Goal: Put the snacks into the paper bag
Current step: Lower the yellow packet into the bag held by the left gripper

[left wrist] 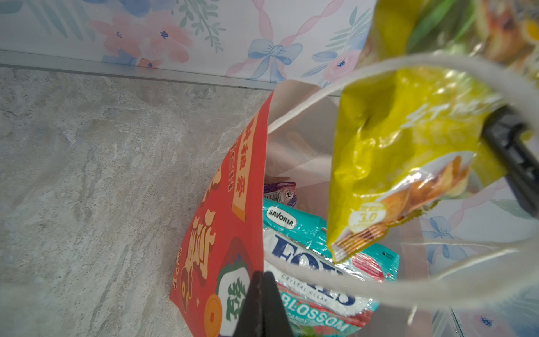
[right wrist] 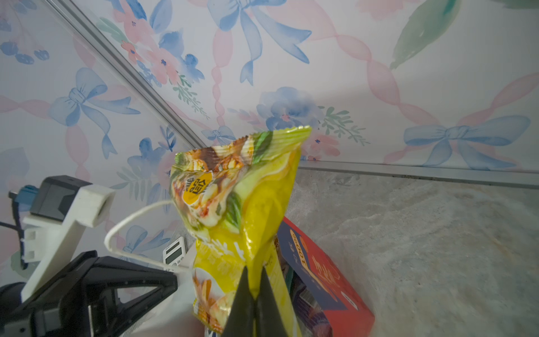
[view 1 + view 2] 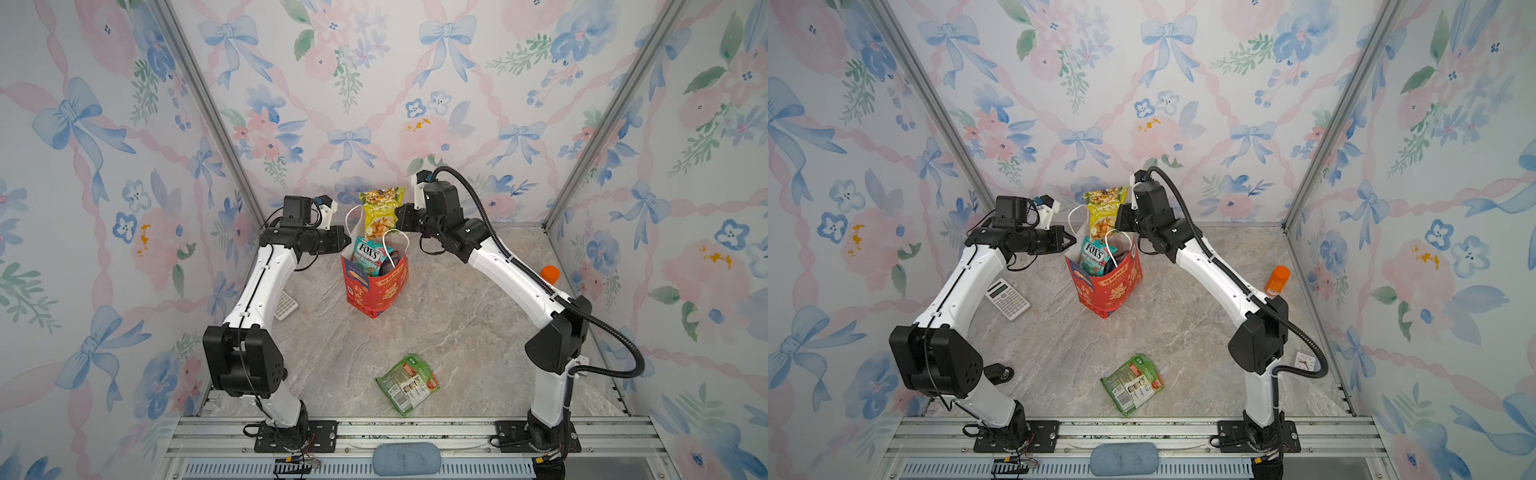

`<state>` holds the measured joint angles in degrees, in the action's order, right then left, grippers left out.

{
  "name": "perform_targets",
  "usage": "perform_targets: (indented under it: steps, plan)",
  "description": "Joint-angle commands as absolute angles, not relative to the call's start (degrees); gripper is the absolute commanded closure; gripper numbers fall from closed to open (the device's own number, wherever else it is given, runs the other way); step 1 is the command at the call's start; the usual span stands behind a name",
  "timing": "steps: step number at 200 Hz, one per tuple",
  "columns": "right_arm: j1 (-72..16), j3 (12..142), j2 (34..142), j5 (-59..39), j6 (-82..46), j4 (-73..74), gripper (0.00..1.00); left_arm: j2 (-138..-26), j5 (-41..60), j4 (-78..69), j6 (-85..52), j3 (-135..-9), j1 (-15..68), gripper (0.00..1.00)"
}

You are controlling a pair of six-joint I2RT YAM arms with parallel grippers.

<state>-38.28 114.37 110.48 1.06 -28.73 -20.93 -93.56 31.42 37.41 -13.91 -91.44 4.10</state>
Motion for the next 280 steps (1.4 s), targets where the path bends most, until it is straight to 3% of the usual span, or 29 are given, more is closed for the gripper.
perform_targets:
  steps: [1, 175, 202, 221, 231, 280]
  plan:
    - [-39.4, 108.6, 104.6, 2.2, -31.6, -15.9, 1.0, -92.1, 32.3, 39.4, -12.6, -90.5, 3.9, 1.0]
    - [-43.2, 94.9, 100.6, 0.9, -44.0, -7.3, 1.0, -91.3, 32.7, 39.4, -12.6, -90.5, 4.0, 1.0]
    - [-43.4, 93.1, 99.1, 1.6, -43.9, -7.0, 0.87, -91.5, 32.7, 39.3, -12.7, -90.5, 4.0, 1.0]
    - [-43.4, 92.7, 97.7, 3.1, -41.9, -7.8, 0.61, -91.5, 32.7, 39.4, -12.6, -90.5, 4.0, 1.0]
    - [-43.4, 93.0, 97.0, 4.2, -40.1, -8.5, 0.53, -91.5, 32.6, 39.4, -12.6, -90.6, 4.0, 1.0]
    - [-43.9, 100.3, 97.2, 7.7, -25.8, -15.7, 0.47, -91.7, 32.6, 39.4, -12.7, -90.6, 4.0, 1.0]
